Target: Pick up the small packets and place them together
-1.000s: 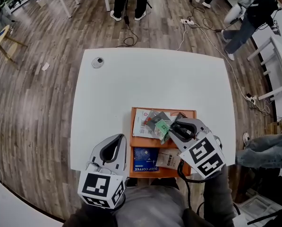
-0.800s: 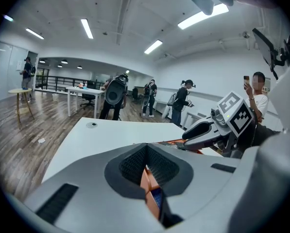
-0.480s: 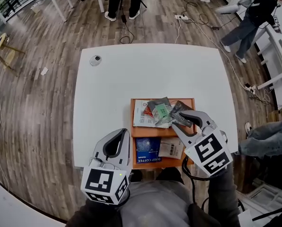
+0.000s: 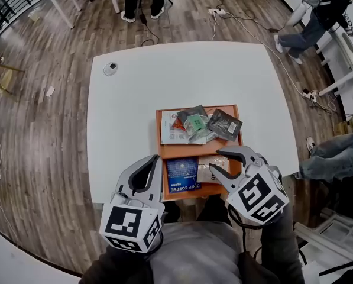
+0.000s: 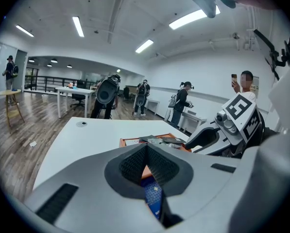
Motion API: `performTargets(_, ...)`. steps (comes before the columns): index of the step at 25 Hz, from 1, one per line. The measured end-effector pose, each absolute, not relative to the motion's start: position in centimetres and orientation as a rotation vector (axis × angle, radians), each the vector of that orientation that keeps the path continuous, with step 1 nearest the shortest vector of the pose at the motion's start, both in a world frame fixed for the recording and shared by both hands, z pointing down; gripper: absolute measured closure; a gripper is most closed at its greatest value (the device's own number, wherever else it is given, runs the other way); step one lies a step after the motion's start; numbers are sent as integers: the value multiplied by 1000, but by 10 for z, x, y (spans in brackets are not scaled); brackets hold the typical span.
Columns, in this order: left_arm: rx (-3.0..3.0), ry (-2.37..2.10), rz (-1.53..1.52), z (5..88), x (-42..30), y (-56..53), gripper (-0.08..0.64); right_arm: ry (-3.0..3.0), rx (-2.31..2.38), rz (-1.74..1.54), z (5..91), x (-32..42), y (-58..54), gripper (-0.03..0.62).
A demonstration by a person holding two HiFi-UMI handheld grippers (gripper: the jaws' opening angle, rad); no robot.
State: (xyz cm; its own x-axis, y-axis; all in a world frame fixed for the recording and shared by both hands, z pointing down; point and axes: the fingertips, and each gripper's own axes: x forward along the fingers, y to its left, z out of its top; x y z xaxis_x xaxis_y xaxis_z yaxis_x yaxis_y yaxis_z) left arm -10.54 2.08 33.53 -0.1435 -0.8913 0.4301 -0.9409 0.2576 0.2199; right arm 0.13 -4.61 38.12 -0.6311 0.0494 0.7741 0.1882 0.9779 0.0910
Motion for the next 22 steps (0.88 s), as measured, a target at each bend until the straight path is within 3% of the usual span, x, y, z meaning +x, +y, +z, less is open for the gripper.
performTargets(14, 1659, -2015, 195, 353, -100, 30, 563, -2101, -278, -202, 445, 17, -8, 460)
performTargets(22, 1658, -2003, 187, 359, -104, 26, 563, -2006, -333, -212, 469, 16, 4, 363)
